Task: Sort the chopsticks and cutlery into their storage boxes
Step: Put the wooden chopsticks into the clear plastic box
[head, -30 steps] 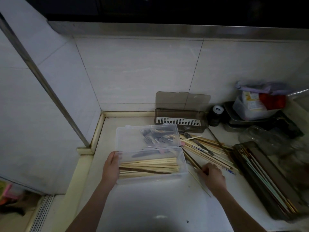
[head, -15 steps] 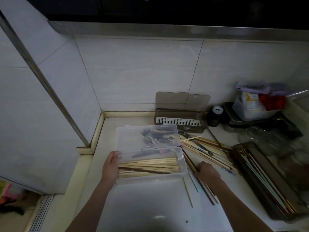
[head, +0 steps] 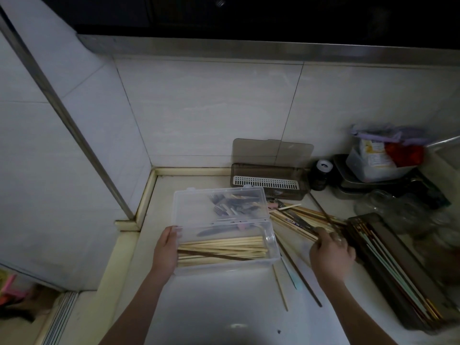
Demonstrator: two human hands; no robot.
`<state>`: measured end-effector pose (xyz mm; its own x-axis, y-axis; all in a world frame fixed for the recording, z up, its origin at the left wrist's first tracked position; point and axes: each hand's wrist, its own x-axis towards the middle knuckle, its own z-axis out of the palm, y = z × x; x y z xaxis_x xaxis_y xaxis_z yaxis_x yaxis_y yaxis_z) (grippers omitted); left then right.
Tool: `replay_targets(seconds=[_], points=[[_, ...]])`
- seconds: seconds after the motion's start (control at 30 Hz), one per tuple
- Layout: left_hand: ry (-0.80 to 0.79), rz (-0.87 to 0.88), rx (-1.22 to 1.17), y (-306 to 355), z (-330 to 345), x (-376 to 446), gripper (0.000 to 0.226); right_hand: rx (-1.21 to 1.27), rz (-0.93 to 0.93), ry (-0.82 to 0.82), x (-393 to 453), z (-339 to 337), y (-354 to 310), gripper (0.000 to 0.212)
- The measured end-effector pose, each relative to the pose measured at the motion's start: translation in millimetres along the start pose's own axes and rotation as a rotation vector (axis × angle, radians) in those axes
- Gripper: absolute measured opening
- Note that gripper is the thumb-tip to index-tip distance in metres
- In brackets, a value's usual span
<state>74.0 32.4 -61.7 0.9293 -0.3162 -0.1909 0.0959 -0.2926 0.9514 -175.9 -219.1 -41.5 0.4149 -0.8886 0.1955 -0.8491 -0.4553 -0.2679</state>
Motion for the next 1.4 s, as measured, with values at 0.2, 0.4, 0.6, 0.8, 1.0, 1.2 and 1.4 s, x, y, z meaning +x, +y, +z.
replay_targets(seconds=[0.2, 0.4, 0.6, 0.8, 1.0, 1.2, 1.4], points=[[0.002, -0.015, 0.002, -4, 0, 3, 0.024, 0.068, -0.057, 0.254, -3, -7, -17, 0.033], [0.002, -0.024, 0.021, -4, 0, 4, 0.023, 0.084, -0.002, 0.245, -1, -7, -45, 0.032], [-0.002, -0.012, -0.005, -7, -1, 5, 0.023, 0.266, -0.464, 0.137, -6, -9, -75, 0.039], [-0.004, -0.041, 0.001, -9, -1, 6, 0.022, 0.222, -0.77, -0.286, -22, 5, -116, 0.042], [0.005, -0.034, 0.003, -9, 0, 5, 0.024, 0.423, -0.585, -0.608, -31, 21, -134, 0.047], [0.006, -0.057, 0.02, -15, 0, 10, 0.023, 0.532, -0.335, -0.473, -16, 12, -113, 0.038], [0.012, -0.065, 0.036, -17, 0, 12, 0.025, 0.54, 0.002, -0.009, 12, 4, -63, 0.032]])
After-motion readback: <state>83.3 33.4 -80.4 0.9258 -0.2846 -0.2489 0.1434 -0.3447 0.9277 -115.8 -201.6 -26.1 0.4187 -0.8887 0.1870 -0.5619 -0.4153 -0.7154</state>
